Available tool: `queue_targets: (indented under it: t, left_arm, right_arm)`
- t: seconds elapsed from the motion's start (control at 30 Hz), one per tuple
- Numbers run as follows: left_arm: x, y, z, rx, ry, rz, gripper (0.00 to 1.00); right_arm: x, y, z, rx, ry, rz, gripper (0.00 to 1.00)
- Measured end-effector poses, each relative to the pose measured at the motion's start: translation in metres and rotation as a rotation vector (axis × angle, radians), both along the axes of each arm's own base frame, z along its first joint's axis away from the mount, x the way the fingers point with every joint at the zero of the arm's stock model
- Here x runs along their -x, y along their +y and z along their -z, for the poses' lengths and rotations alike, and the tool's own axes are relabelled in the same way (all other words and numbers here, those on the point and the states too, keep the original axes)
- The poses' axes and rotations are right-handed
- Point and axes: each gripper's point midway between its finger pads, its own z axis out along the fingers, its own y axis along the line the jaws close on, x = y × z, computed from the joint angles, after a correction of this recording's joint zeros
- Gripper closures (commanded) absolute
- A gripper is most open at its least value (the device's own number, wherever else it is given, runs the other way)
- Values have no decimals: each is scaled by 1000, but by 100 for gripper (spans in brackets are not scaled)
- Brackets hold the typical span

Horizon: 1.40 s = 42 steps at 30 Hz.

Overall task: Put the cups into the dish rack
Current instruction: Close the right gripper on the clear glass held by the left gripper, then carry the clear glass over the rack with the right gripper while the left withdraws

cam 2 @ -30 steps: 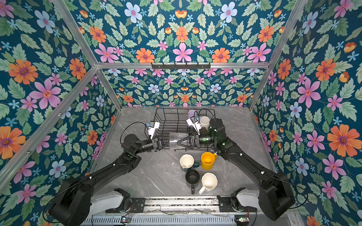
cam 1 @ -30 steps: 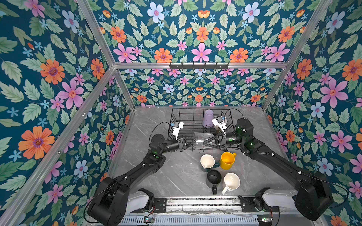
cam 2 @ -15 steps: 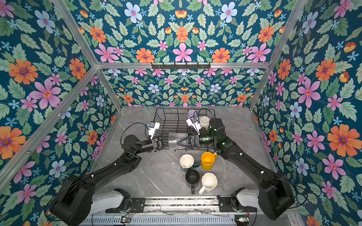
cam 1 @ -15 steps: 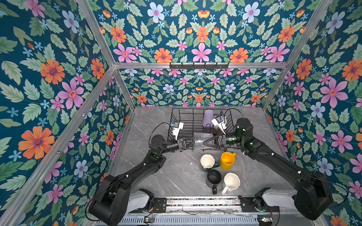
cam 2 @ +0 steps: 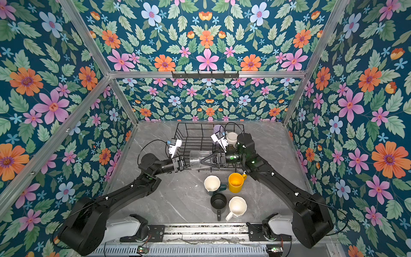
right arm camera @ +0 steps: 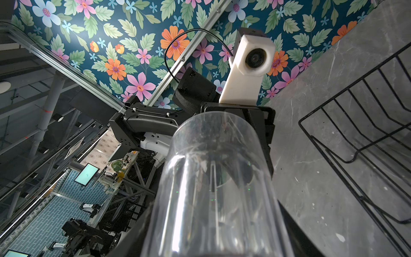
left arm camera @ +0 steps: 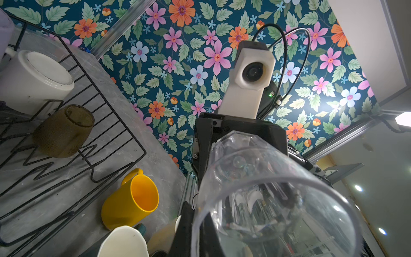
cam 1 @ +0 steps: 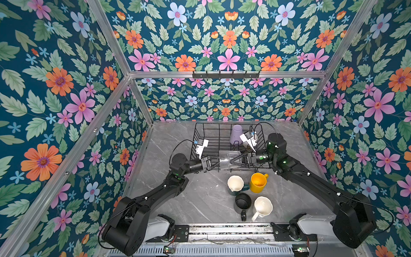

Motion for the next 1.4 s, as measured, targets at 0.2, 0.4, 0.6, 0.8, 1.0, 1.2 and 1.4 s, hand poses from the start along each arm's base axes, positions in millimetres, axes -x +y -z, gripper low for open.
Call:
queue_targets:
  t: [0.2,0.4,0.6,0.8,1.0,1.2,1.4]
  left_arm:
    - [-1,0,2,-2,4,-1,100]
    - [-1,0,1,-2,4,-1,100]
    - [0,-1,-1,2,-4,3,84]
    - [8,-2,-2,-4,-47,38,30]
    - [8,0,-4,-19,-84,12,19]
    - [-6,10,-4,-76,-103,-108,17]
    - [-27,34,-10,-158,-132,-325,10]
  right_arm:
    - [-2,0,0,6,10,2,77]
    - [-2,0,-1,9,11,7,100]
    - [0,-2,-7,24,12,28,100]
    - [-6,-14,-19,39,-2,110,100]
    - [-11,-38,-29,43,-11,196,100]
    - [-12,-62,-37,82,-35,310,100]
    - [-23,-79,-28,196,-41,456,100]
